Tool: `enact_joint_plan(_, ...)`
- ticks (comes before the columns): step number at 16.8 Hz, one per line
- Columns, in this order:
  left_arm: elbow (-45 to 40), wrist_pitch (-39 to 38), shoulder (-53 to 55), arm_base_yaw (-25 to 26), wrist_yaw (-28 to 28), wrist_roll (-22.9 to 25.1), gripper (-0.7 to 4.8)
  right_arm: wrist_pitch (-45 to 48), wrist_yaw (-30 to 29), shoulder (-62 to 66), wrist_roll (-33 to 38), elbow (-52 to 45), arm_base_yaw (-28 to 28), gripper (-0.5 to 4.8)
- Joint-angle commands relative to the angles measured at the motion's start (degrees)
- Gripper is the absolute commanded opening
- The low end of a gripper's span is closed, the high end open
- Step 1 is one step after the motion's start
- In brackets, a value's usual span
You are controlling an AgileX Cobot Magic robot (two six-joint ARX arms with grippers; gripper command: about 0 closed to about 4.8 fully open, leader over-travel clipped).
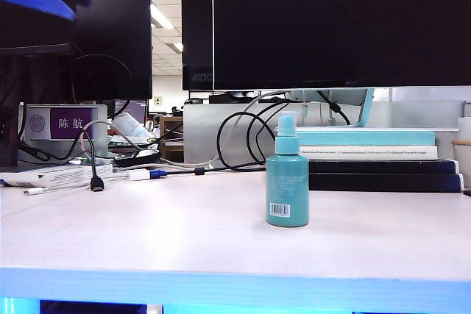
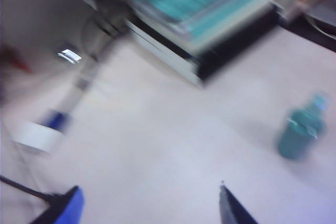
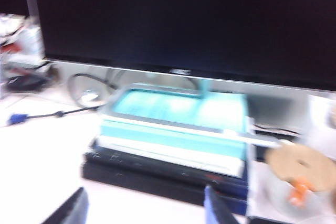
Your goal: Pick up the sprayer with the left hand, pick up its lid with the right hand then put the lid on the sprayer.
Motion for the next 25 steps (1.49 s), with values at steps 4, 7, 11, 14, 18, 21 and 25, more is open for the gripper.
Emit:
enact_joint_plan(4, -23.39, 35.67, -12.92, 0.15, -8.04, -20.17, 3.28, 5.7, -1.11, -15.58, 5.68, -12.85, 0.09, 1.43)
enact_joint_plan(7, -32.63, 43.04, -20.31, 0.24, -13.55, -22.69, 3.04, 5.84, -1.14, -20.04, 6.03, -15.47, 0.09, 1.43)
enact_joint_plan(11, -41.94, 46.21, -32.35, 0.72, -19.96, -24.09, 3.04, 4.9, -1.22, -21.9, 6.64, -18.23, 0.09, 1.43)
enact_joint_plan(14, -46.66, 46.31, -41.55, 2.82, -23.15, -26.38, 3.04, 3.3, -1.29, -21.97, 11.45, -22.23, 0.09, 1.11)
enact_joint_plan(18, -50.95, 46.23, -47.08, 8.46, -22.25, -31.76, 3.04, 2.4, -1.09, -21.97, 9.75, -22.23, 0.04, 0.8)
enact_joint_plan(21, -53.96, 44.65, -49.72, 13.79, -18.49, -35.45, 2.88, 2.34, 0.63, -21.97, 7.02, -22.23, 0.04, 0.48)
enact_joint_plan(25, -53.96, 38.12, -51.43, 11.89, -22.88, -34.29, 2.05, 2.4, 3.72, -21.97, 6.01, -22.23, 0.02, 0.01)
